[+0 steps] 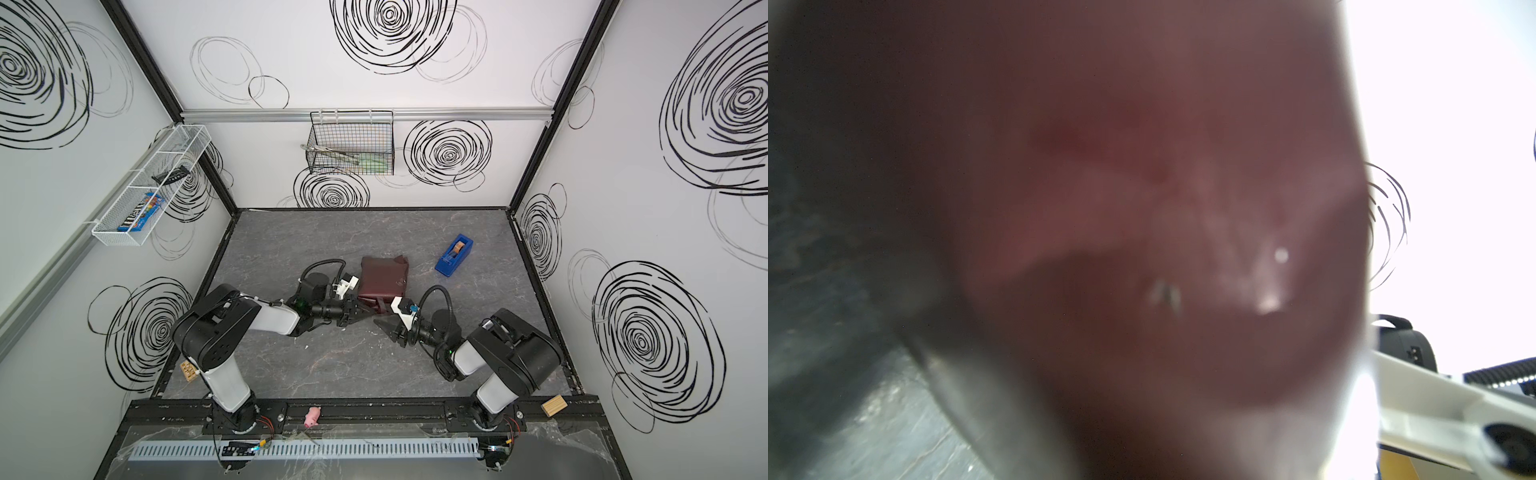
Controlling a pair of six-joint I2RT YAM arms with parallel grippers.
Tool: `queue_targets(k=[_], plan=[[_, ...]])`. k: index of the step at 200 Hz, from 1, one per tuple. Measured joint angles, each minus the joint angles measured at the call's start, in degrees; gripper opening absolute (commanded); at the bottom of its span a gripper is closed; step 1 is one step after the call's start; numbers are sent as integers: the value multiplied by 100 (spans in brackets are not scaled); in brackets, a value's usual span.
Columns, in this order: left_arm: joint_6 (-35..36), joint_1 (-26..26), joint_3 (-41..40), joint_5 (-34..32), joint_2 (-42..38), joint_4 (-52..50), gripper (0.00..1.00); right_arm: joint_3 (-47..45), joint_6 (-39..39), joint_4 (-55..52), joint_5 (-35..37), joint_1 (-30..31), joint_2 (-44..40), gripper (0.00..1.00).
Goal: Wrap a gift box in wrapping paper
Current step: Wrap the gift box with the wrapping paper.
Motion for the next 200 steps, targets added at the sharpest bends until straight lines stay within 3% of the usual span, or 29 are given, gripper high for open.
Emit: queue_targets(k=[74,200], plan=[[-28,0,44,2,-35,-28,0,-74,-260,-105,105,107,-179,55],[-92,13,83,136,-157,-31,0,-9,-728,232,376,190,361,56]])
